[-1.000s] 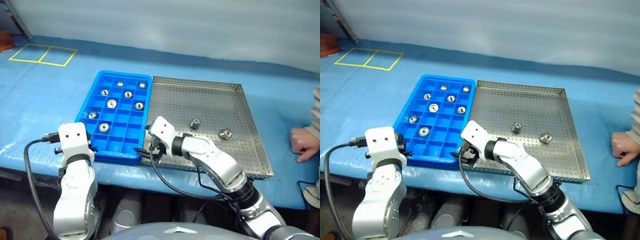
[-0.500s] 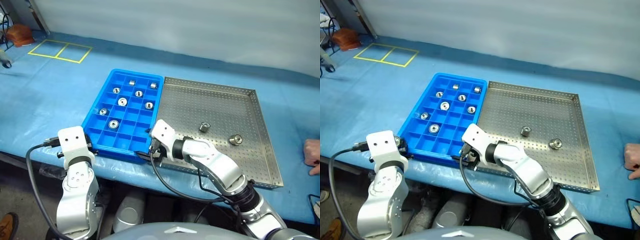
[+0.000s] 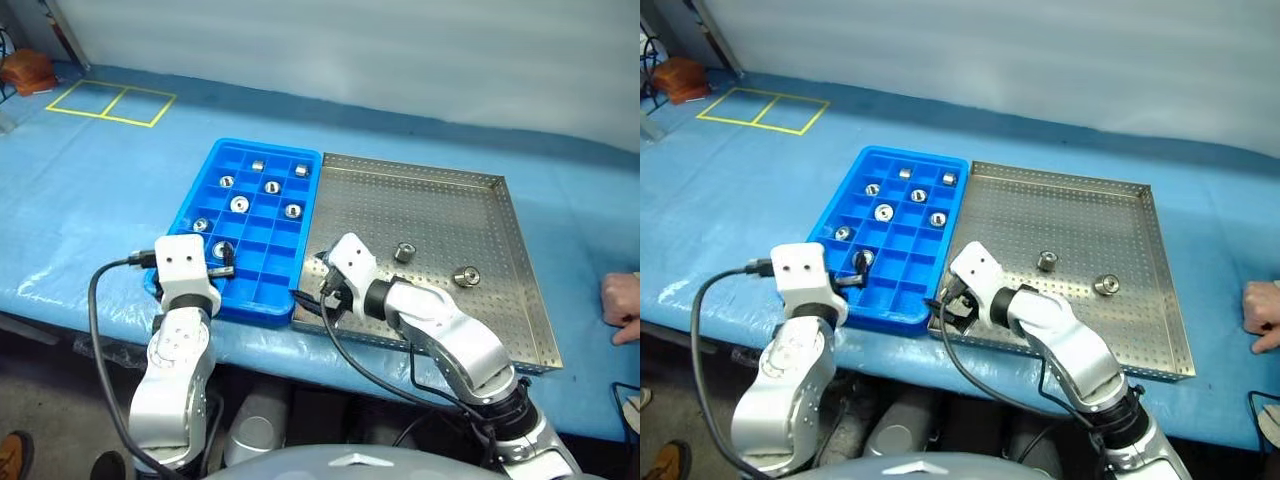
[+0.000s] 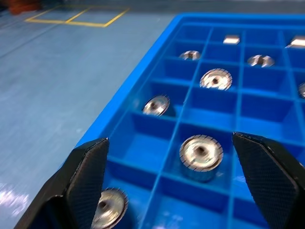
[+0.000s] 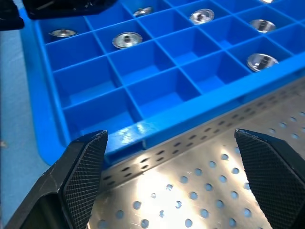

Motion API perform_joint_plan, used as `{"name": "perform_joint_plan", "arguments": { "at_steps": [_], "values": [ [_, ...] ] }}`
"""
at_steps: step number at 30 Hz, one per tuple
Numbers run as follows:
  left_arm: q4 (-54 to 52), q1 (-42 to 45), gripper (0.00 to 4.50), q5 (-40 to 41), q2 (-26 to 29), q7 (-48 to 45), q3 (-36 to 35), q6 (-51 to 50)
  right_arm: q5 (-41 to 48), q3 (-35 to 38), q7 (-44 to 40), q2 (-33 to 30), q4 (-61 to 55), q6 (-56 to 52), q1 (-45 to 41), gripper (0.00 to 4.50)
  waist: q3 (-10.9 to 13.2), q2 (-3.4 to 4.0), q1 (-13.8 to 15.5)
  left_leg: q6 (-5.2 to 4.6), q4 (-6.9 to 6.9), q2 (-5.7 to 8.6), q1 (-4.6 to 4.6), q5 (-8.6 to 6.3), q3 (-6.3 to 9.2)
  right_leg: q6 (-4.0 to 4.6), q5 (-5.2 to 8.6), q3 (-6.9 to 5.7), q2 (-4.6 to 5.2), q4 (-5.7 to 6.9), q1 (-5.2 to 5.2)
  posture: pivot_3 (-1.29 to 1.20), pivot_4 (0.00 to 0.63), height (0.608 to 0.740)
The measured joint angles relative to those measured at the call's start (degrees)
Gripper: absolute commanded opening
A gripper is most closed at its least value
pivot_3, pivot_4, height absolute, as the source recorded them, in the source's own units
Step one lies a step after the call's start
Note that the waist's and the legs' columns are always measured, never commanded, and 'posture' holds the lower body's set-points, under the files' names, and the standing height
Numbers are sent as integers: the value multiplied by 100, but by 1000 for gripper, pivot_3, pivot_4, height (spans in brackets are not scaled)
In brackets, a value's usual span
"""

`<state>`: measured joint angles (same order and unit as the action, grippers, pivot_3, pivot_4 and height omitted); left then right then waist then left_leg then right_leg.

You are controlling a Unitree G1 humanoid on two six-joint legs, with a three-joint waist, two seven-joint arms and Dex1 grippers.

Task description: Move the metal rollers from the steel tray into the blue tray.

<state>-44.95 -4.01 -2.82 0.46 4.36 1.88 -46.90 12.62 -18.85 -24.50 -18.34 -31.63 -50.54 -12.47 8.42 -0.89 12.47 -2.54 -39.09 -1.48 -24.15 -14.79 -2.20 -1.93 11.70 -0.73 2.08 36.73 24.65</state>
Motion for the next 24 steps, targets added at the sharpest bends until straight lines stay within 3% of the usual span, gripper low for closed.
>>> {"name": "perform_joint_plan", "arguments": {
  "at_steps": [6, 15, 24],
  "values": [
    [110, 107, 4476, 351, 390, -768, 345, 611, -234, 689, 945, 495, 47, -151, -32, 4500, 0, 0, -370, 0, 0, 6, -6, 0, 9, 28, -12, -3, 0, 0, 0, 185, 150, 740],
    [203, -33, 4476, 1208, 1131, -2225, 1147, 1085, -819, 1105, 2000, 1168, 1349, 126, -592, 4500, 6, 11, -910, 2, 4, 3, 8, 2, 6, 12, 4, 3, -9, 9, -5, 149, 150, 740],
    [202, -187, 4476, 1445, 1551, -2640, 1475, 1085, -973, 1297, 2235, 1606, 3220, 991, -960, 4500, 12, 19, -999, 4, 6, -2, 25, 4, 3, 10, 6, 24, -25, 15, -15, 196, 150, 740]
  ]
}}
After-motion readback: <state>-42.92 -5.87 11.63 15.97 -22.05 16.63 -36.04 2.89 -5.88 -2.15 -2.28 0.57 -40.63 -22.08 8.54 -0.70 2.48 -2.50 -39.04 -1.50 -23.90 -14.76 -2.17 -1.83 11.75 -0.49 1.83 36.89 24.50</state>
